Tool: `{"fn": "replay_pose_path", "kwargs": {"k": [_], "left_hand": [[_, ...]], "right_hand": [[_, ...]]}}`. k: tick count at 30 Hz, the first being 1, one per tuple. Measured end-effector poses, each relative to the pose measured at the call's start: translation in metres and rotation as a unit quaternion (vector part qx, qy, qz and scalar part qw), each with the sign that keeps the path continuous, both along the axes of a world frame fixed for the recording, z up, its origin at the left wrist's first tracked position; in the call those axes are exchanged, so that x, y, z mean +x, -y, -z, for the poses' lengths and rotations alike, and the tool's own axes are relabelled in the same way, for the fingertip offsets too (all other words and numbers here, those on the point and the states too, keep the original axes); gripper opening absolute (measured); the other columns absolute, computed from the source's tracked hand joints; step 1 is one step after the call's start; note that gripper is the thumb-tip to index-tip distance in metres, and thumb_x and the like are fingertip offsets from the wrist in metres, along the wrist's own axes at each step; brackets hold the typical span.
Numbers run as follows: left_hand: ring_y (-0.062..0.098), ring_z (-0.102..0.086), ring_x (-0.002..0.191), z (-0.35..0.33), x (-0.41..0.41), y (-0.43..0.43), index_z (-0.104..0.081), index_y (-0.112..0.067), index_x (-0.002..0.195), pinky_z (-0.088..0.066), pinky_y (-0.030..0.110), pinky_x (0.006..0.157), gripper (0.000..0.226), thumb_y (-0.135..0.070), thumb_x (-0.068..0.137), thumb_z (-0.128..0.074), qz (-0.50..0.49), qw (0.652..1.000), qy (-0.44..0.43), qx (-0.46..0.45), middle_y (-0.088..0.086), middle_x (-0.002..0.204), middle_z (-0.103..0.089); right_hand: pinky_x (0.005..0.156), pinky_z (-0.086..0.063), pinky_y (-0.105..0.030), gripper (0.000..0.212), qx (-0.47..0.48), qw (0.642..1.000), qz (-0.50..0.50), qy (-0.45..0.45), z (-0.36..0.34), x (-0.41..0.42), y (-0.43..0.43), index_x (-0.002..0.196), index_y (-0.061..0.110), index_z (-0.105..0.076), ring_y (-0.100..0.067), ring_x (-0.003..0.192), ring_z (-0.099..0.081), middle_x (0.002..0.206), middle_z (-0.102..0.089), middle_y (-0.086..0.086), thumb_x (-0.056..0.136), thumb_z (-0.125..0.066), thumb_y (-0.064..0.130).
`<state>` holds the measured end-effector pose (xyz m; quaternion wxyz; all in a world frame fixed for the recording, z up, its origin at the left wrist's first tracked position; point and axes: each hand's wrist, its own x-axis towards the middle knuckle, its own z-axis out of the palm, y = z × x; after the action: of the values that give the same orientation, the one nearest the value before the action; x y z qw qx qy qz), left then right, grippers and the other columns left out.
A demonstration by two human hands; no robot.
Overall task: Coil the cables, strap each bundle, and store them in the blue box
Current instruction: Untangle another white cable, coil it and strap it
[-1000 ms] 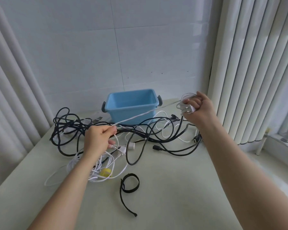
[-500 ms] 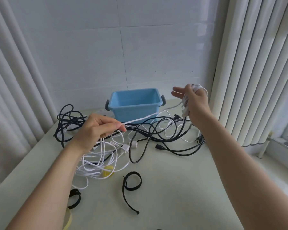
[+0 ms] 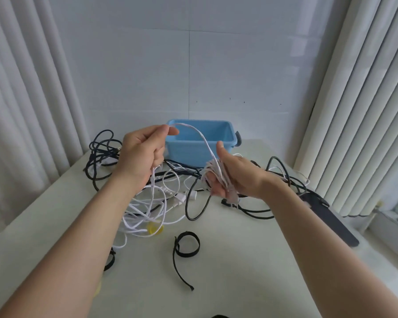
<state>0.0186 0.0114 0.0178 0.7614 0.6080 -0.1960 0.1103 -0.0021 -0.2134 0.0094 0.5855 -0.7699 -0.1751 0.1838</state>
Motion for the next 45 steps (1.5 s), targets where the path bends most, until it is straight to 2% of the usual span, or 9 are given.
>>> {"fn": "replay_pose_path", "kwargs": {"k": [8, 12, 18, 22, 26, 35, 37, 42, 45], "left_hand": [[0.011, -0.023, 0.05, 0.022, 0.014, 0.0, -0.078, -0.023, 0.09, -0.024, 0.023, 0.047, 0.019, -0.024, 0.1, -0.062, -0.155, 0.984, -0.059, 0.06, -0.008, 0.053, -0.032], [0.004, -0.042, 0.054, 0.036, 0.012, 0.008, -0.077, -0.031, 0.091, -0.04, 0.02, 0.057, 0.016, -0.026, 0.098, -0.063, -0.162, 0.973, -0.021, 0.165, -0.01, 0.062, -0.06], [0.0, -0.046, 0.053, 0.035, 0.004, 0.019, -0.064, -0.032, 0.065, -0.037, 0.018, 0.058, 0.038, -0.015, 0.098, -0.057, -0.039, 0.926, 0.045, 0.374, -0.018, 0.053, -0.056], [-0.005, -0.056, 0.065, 0.036, -0.001, 0.027, -0.074, -0.027, 0.106, -0.04, 0.01, 0.063, 0.024, -0.016, 0.103, -0.053, 0.02, 0.913, 0.034, 0.406, -0.008, 0.077, -0.069], [0.003, -0.057, 0.058, 0.035, -0.005, 0.03, -0.074, -0.024, 0.107, -0.047, 0.018, 0.06, 0.018, -0.02, 0.101, -0.057, 0.061, 0.899, -0.006, 0.434, -0.002, 0.072, -0.068], [0.01, -0.063, 0.06, 0.035, -0.008, 0.015, -0.072, -0.016, 0.095, -0.05, 0.021, 0.059, 0.015, -0.022, 0.1, -0.059, 0.116, 0.794, -0.091, 0.59, 0.0, 0.067, -0.066], [0.007, -0.058, 0.056, 0.03, -0.01, 0.016, -0.074, -0.018, 0.095, -0.046, 0.018, 0.054, 0.018, -0.026, 0.101, -0.059, 0.1, 0.809, -0.079, 0.574, -0.001, 0.068, -0.064], [0.026, -0.065, 0.091, 0.019, -0.014, 0.017, -0.079, -0.029, 0.09, -0.051, 0.046, 0.087, 0.022, -0.036, 0.099, -0.059, 0.047, 0.87, 0.023, 0.489, 0.01, 0.093, -0.073], [0.004, -0.056, 0.056, 0.012, -0.019, 0.015, -0.078, -0.017, 0.093, -0.044, 0.016, 0.062, 0.022, -0.024, 0.099, -0.058, 0.061, 0.926, 0.052, 0.37, -0.012, 0.057, -0.062]], "right_hand": [[0.066, -0.04, -0.033, 0.057, 0.124, 0.969, -0.21, -0.046, 0.002, -0.009, -0.01, 0.073, 0.008, -0.045, -0.016, 0.046, -0.045, 0.039, -0.039, 0.0, 0.102, -0.02, 0.05], [0.068, -0.039, -0.035, 0.049, 0.177, 0.956, -0.228, -0.057, 0.002, -0.005, -0.009, 0.076, 0.008, -0.05, -0.011, 0.041, -0.04, 0.045, -0.045, 0.001, 0.102, -0.031, 0.045], [0.082, -0.044, -0.038, 0.015, 0.278, 0.954, -0.108, 0.001, -0.006, 0.001, 0.001, 0.085, 0.005, -0.05, -0.02, 0.058, -0.055, 0.067, -0.058, -0.008, 0.096, -0.047, 0.015], [0.081, -0.053, -0.034, 0.016, 0.384, 0.923, -0.004, -0.028, -0.008, 0.009, 0.005, 0.091, 0.011, -0.055, -0.022, 0.08, -0.066, 0.085, -0.065, -0.007, 0.082, -0.056, -0.002], [0.092, -0.054, -0.033, 0.018, 0.403, 0.906, 0.131, -0.002, -0.002, 0.016, 0.003, 0.095, 0.009, -0.055, -0.024, 0.084, -0.072, 0.085, -0.072, -0.009, 0.092, -0.05, -0.008], [0.081, -0.057, -0.035, 0.015, 0.198, 0.842, 0.426, 0.266, 0.003, 0.032, 0.031, 0.085, 0.014, -0.057, -0.025, 0.087, -0.071, 0.098, -0.07, -0.019, 0.088, -0.059, 0.0], [0.084, -0.056, -0.047, 0.008, 0.11, 0.835, 0.439, 0.313, 0.007, 0.034, 0.041, 0.079, 0.006, -0.057, -0.03, 0.09, -0.068, 0.099, -0.066, -0.022, 0.086, -0.057, 0.01], [0.071, -0.053, -0.049, 0.071, -0.139, 0.86, 0.351, 0.342, 0.016, 0.032, 0.039, 0.076, -0.015, -0.056, -0.036, 0.067, -0.062, 0.072, -0.065, -0.023, 0.097, -0.044, 0.052], [0.075, -0.055, -0.04, 0.076, -0.153, 0.916, 0.253, 0.271, 0.016, 0.021, 0.027, 0.08, -0.01, -0.062, -0.033, 0.07, -0.068, 0.08, -0.071, -0.018, 0.102, -0.033, 0.057]]}}
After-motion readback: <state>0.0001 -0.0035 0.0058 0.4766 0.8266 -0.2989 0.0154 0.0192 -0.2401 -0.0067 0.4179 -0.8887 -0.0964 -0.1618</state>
